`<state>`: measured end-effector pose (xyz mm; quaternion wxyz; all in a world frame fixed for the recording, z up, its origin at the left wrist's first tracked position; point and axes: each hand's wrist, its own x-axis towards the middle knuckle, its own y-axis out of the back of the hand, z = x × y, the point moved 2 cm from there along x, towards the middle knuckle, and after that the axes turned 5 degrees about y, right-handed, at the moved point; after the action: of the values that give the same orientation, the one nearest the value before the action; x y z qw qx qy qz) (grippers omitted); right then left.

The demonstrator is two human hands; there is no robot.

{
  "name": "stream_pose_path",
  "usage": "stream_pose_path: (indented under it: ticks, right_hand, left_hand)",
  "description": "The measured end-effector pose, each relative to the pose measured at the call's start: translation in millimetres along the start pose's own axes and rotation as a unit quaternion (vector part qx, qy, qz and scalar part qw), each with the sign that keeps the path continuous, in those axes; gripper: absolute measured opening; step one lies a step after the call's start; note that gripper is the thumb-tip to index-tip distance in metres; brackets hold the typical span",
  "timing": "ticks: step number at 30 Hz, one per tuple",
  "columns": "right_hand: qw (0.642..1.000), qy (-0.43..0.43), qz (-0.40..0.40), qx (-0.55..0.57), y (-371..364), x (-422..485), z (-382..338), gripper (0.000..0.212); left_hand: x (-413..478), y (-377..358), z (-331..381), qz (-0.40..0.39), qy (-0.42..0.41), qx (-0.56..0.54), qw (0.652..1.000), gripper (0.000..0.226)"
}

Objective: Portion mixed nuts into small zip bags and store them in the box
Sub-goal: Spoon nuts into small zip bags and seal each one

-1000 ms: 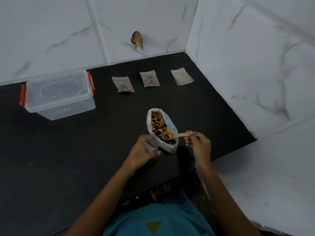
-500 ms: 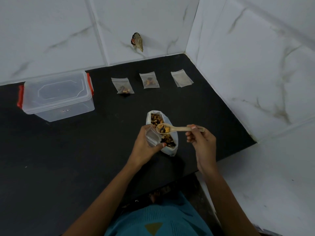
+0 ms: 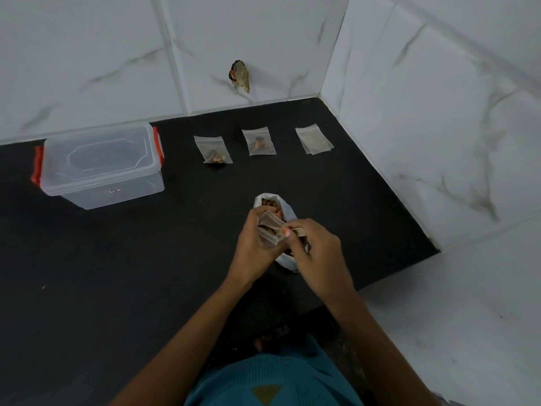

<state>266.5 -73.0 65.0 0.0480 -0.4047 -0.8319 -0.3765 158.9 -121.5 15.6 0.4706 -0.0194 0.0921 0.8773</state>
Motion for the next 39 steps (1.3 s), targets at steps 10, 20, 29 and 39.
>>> stream_pose_path:
  ticks: [10,20,29,39]
  right_hand:
    - [0.994,0.082,0.022,-0.072,-1.2,-5.6,4.8,0.017]
    - [0.992,0.112,0.049,-0.026,6.3,-9.5,-1.0,0.015]
    - [0.989,0.040,0.132,0.054,18.8,-9.3,-6.4,0.017]
    - [0.975,-0.169,0.141,0.044,10.5,-20.6,52.0,0.012]
  left_hand:
    - [-3.8,4.8,0.4,0.035,-0.025,-0.002,0.999,0.050]
    - [-3.9,5.1,-1.1,0.019,-0.013,-0.016,1.000,0.060]
    - [-5.3,9.9,-7.6,0.019,-0.013,-0.030,0.999,0.060]
    - [-12.5,20.0,-29.7,0.032,0.042,-0.029,0.998,0.052]
